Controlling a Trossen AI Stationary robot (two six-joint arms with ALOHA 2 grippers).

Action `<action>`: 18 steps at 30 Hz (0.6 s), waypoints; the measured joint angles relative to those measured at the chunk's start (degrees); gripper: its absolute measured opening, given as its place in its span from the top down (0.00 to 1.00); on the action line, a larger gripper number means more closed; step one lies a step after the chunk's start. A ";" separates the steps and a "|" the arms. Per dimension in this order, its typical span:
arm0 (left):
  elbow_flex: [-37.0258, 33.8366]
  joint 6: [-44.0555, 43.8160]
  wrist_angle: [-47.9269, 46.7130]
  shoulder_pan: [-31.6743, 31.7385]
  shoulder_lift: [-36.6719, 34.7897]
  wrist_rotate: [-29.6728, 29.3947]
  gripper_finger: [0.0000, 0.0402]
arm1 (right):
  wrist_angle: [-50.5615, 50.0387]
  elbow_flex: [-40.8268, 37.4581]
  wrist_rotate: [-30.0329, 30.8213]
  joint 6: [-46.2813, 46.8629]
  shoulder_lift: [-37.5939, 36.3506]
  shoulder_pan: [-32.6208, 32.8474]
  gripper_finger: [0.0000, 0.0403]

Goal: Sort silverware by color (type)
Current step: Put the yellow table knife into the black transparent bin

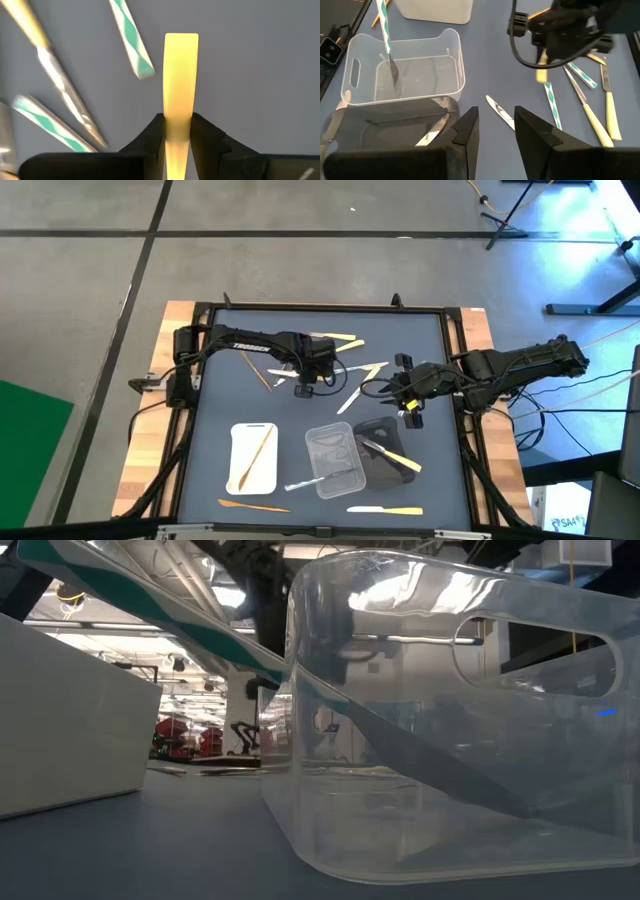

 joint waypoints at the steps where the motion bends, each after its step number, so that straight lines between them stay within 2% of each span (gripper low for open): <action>1: 1.02 -0.02 0.09 -0.26 0.00 0.02 0.85 | -0.02 0.00 -0.05 0.22 0.00 0.00 0.73; 10: 10.49 -0.17 2.29 -3.95 -0.07 0.39 0.85 | -0.60 0.00 -0.02 6.83 0.00 0.00 0.73; 18: 15.06 -0.05 10.49 -9.91 -0.15 0.73 0.84 | -7.99 -0.02 2.11 8.01 -3.27 0.00 0.73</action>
